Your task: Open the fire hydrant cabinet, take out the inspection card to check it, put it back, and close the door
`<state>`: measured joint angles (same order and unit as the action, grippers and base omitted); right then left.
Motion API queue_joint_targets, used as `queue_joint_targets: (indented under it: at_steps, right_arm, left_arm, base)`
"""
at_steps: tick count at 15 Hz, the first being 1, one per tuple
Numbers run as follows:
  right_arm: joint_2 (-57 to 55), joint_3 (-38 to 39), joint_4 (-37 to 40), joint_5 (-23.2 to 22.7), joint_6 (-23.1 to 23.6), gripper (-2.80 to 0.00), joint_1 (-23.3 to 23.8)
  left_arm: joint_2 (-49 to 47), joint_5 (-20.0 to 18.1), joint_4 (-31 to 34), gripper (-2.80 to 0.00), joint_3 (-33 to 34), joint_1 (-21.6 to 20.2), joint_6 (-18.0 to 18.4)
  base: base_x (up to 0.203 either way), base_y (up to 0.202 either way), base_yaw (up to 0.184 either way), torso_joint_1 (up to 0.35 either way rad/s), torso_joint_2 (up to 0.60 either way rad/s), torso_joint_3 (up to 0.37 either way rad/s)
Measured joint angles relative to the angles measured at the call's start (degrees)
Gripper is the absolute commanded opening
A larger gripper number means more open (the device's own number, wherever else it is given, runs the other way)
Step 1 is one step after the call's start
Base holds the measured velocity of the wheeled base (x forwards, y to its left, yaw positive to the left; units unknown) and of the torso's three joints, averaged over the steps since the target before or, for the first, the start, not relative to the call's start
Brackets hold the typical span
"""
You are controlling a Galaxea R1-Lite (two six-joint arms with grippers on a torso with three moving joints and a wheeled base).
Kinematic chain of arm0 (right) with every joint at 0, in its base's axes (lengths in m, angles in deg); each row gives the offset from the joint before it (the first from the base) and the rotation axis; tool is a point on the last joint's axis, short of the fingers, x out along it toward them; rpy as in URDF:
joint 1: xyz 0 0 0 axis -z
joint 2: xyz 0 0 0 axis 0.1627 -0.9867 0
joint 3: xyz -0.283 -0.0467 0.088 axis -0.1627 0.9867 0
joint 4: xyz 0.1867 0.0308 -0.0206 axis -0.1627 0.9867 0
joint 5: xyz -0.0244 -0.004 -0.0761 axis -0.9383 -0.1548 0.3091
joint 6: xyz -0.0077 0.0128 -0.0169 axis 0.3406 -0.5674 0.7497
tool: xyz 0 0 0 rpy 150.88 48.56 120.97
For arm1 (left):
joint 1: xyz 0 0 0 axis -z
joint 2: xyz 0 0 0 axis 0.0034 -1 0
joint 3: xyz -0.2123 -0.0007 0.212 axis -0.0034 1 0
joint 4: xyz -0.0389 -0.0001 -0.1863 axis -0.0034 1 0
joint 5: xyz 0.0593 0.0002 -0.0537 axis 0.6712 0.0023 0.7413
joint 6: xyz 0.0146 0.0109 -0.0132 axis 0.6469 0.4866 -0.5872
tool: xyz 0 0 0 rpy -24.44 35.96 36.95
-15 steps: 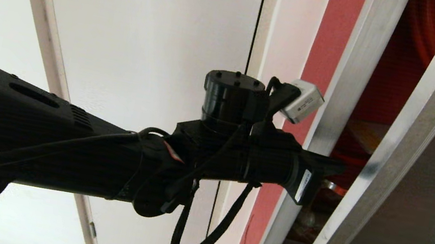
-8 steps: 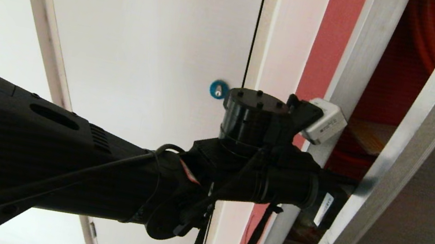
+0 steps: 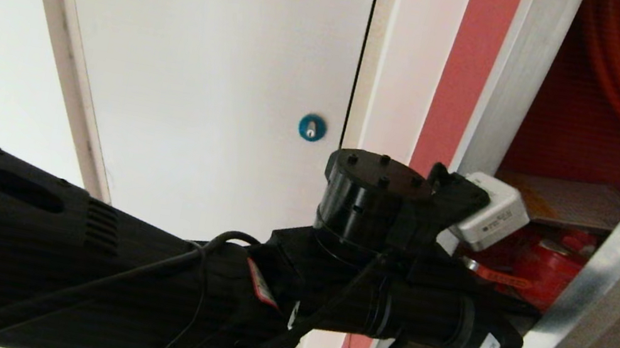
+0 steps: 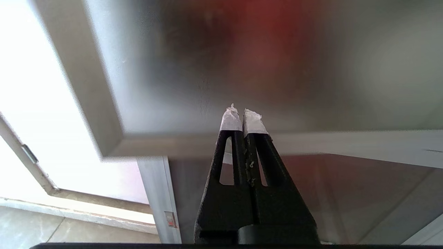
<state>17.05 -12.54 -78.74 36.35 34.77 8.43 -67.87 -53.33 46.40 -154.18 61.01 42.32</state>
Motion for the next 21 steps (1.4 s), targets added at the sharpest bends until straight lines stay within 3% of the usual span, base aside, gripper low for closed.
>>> queue_joint_targets:
  at_steps: [9,21]
  right_arm:
    - [0.0,0.0,0.0,0.0,0.0,-2.8,0.0]
    - [0.0,0.0,0.0,0.0,0.0,-2.8,0.0]
  left_arm:
    - [4.0,0.1,0.0,-2.8,3.7,6.0,0.1]
    - [5.0,0.1,0.0,-2.8,5.4,8.3,0.1]
  base:
    - [0.0,0.0,0.0,0.0,0.0,0.0]
    - [0.0,0.0,0.0,0.0,0.0,0.0]
